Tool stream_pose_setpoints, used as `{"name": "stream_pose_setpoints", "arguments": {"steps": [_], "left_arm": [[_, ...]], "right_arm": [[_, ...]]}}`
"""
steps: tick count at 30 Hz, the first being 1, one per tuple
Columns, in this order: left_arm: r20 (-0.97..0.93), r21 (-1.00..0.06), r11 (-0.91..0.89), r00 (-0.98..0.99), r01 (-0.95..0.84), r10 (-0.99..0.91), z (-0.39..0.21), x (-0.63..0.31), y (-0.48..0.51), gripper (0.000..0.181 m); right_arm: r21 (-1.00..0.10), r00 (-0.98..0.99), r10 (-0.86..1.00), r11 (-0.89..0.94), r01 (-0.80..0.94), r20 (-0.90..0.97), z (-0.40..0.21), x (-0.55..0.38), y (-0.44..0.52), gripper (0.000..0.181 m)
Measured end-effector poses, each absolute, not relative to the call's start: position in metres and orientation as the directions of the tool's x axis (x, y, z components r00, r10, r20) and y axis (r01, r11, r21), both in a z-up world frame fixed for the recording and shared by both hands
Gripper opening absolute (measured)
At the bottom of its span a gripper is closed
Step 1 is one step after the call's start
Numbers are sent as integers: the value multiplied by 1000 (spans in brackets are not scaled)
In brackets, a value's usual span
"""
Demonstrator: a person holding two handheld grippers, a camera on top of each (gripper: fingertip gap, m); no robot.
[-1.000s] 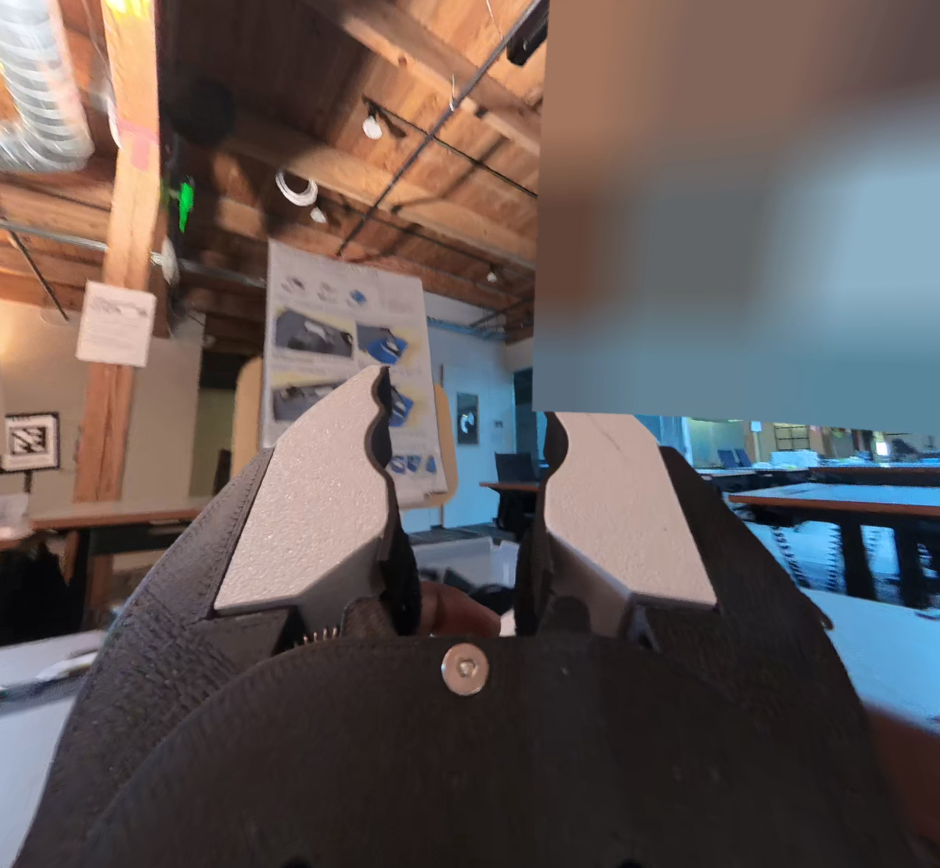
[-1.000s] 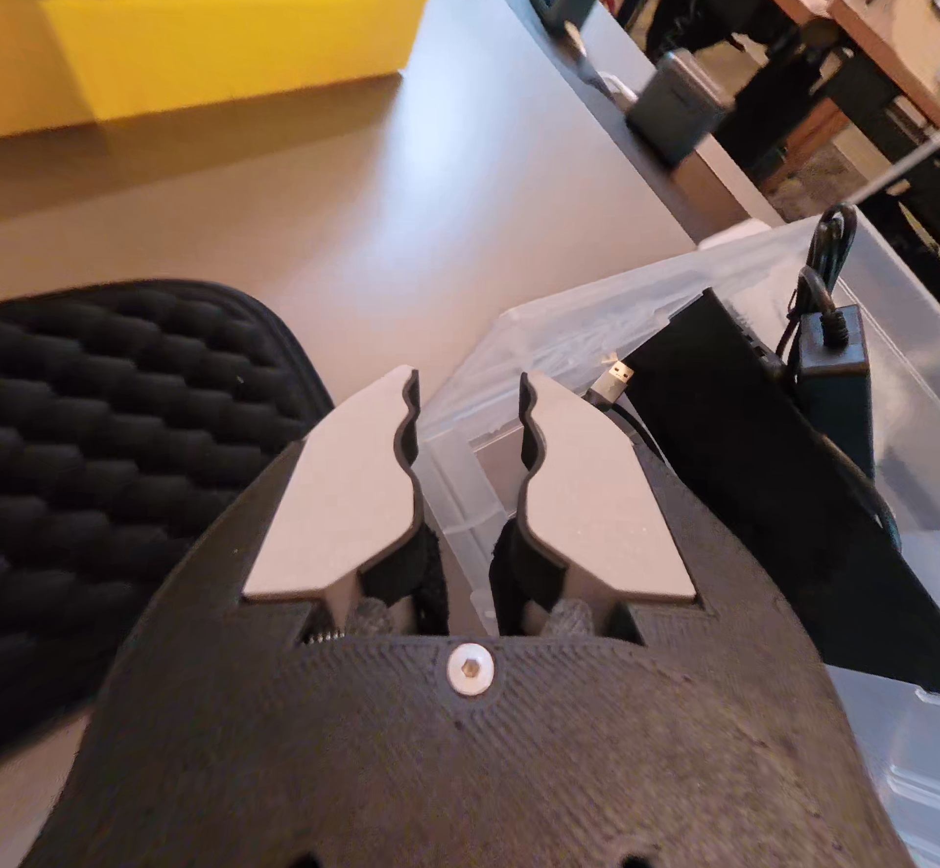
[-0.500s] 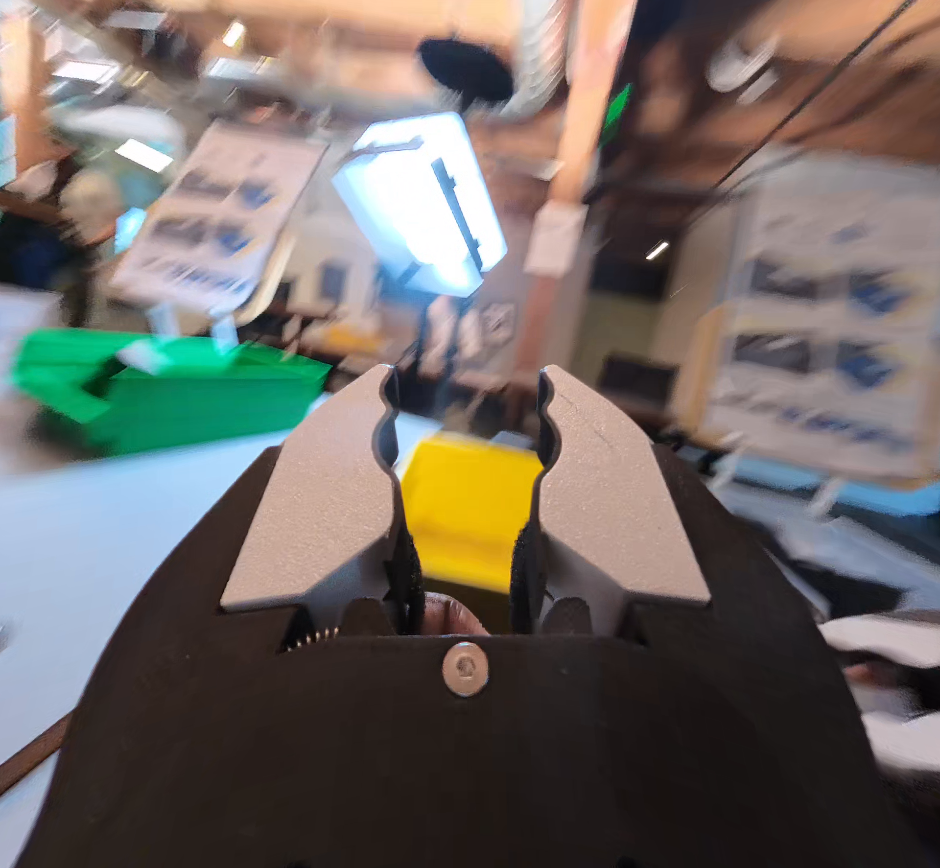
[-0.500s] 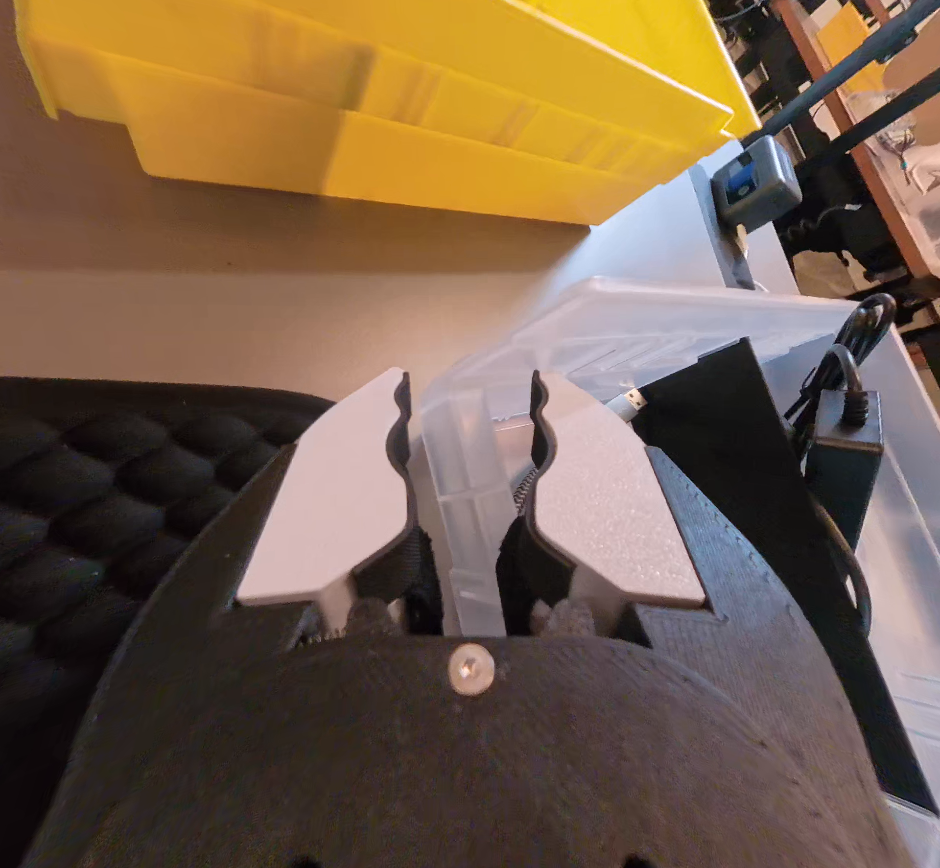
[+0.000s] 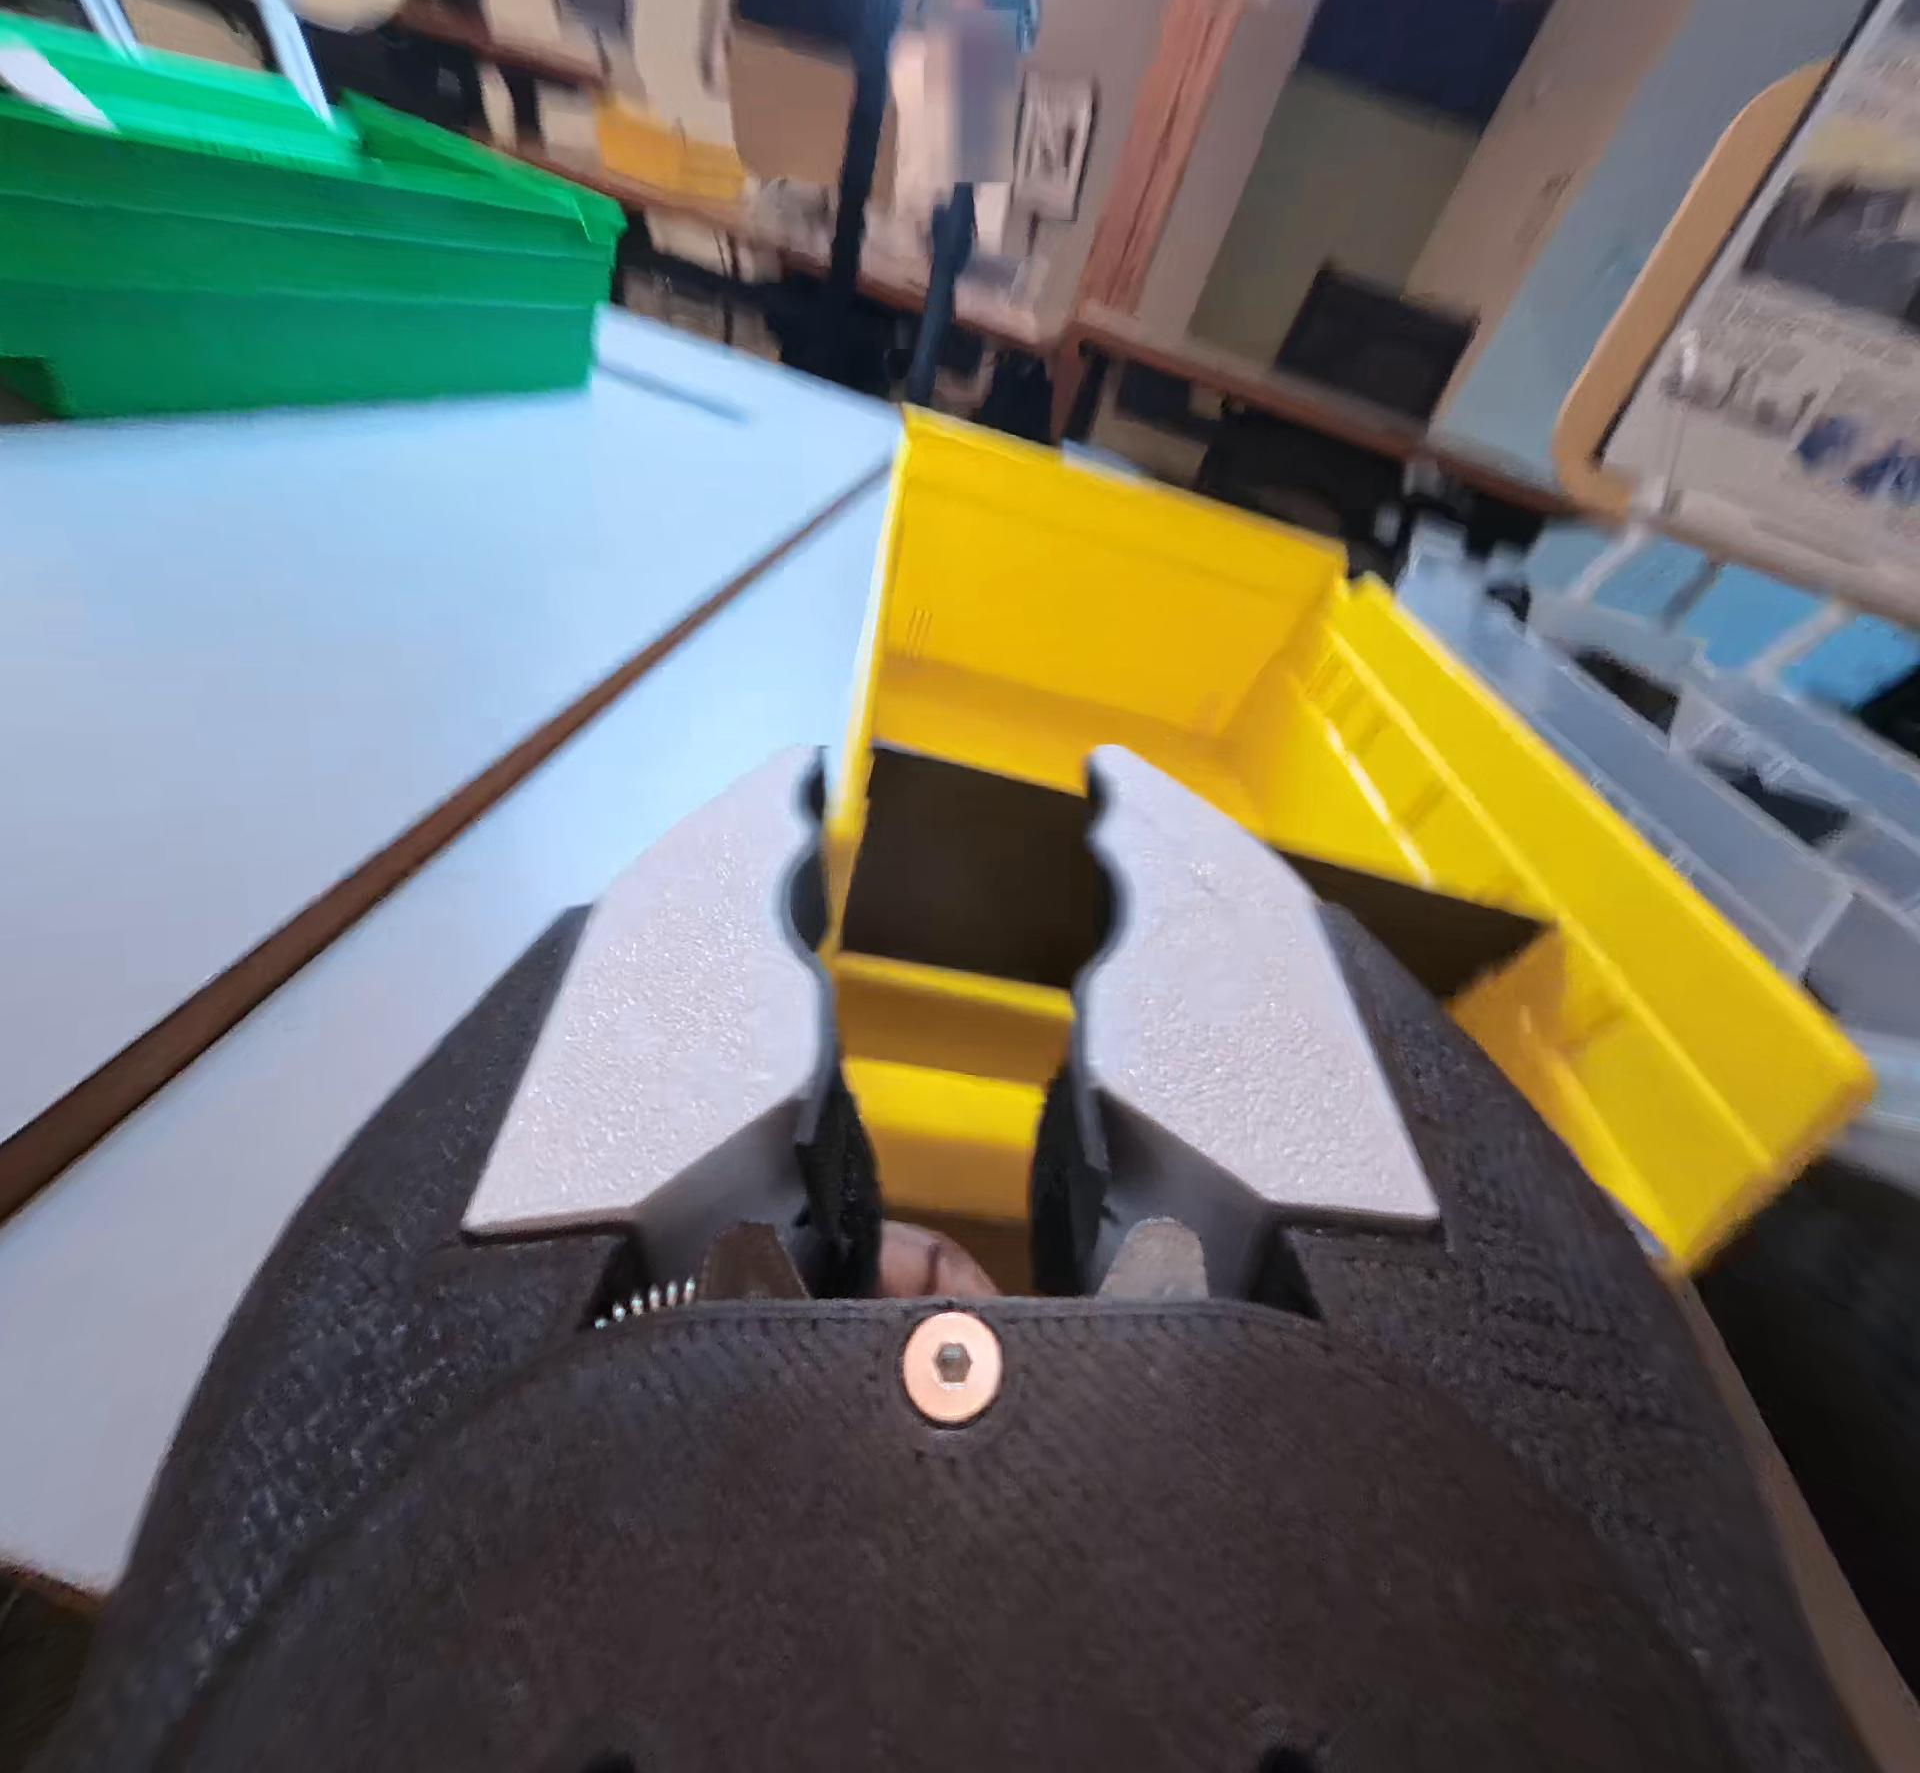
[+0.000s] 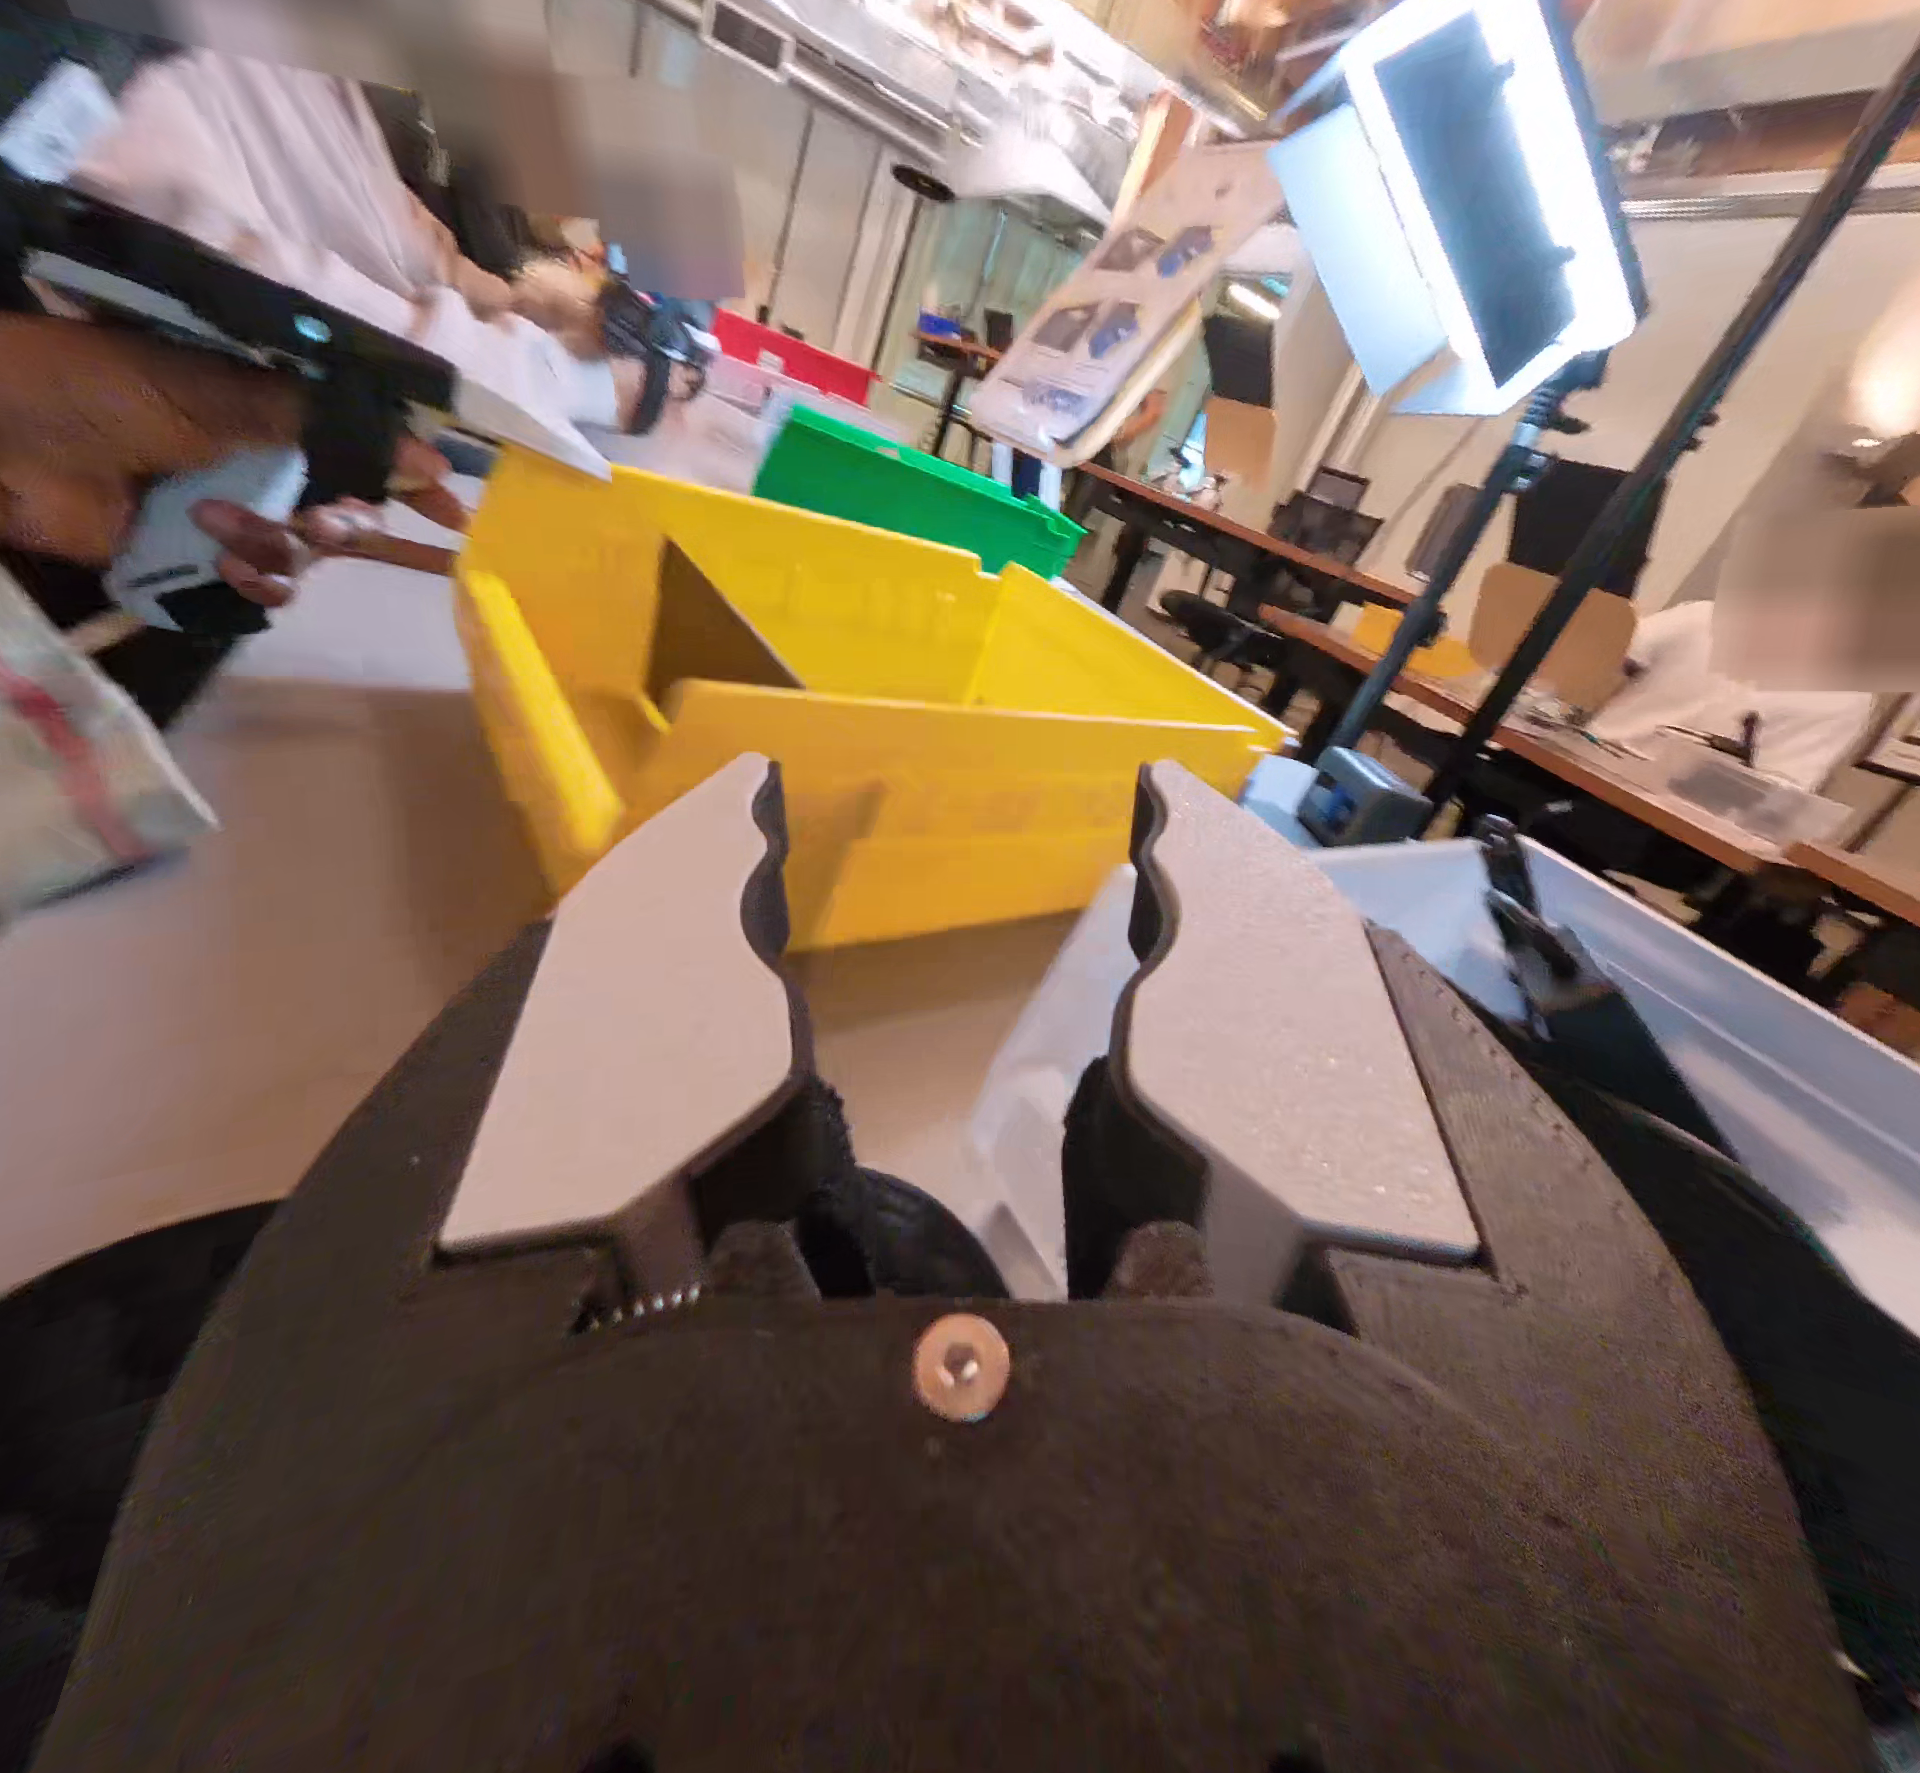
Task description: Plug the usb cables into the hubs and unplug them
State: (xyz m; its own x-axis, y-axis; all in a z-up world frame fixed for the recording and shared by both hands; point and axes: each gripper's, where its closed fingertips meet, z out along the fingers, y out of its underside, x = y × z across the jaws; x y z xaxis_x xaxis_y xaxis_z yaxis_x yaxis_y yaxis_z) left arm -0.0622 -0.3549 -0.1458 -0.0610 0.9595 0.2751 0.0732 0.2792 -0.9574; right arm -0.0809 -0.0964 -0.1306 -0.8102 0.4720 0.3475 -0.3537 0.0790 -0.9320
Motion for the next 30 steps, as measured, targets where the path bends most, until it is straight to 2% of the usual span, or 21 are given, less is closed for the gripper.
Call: {"name": "stream_pose_setpoints", "arguments": {"steps": [1, 3, 7, 10, 14, 15, 17, 23, 27, 30], "left_arm": [[266, -953, 268, -27, 139, 963, -149, -59, -348, 35], [276, -941, 252, 80, 227, 958, -151, -53, -330, 31], [256, -959, 246, 57, 144, 965, -144, -58, -335, 51], [235, -943, 208, 80, 260, 969, -163, -63, -325, 64], [155, -917, 91, 136, 388, 978, -186, -68, -307, 66], [136, -902, 55, 161, 429, 977, -194, -69, -300, 65], [58, -878, -1, 110, 478, 992, -206, -75, -305, 43], [-199, -874, -153, -53, 462, 979, -190, -82, -321, 11], [-111, -954, -88, -65, 287, 992, -149, -78, -311, 9], [-111, -984, -97, -86, 151, 990, -116, -73, -301, 8]], "right_arm": [[-933, -821, 456, 68, -353, 343, -131, -74, -101, 64], [-929, -823, 440, 94, -357, 360, -134, -66, -109, 64], [-956, -836, 464, 154, -250, 293, -145, -75, -116, 61], [-952, -844, 462, 256, -167, 272, -161, -85, -123, 59], [-897, -848, 436, 431, -98, 302, -188, -93, -134, 50], [-882, -844, 434, 463, -90, 314, -192, -94, -136, 40], [-866, -836, 434, 492, -91, 335, -196, -97, -138, 24], [-835, -775, 447, 518, -183, 447, -191, -99, -137, 20], [-841, -718, 481, 465, -277, 503, -164, -96, -128, 19], [-794, -608, 515, 455, -404, 604, -126, -89, -116, 19]]}}
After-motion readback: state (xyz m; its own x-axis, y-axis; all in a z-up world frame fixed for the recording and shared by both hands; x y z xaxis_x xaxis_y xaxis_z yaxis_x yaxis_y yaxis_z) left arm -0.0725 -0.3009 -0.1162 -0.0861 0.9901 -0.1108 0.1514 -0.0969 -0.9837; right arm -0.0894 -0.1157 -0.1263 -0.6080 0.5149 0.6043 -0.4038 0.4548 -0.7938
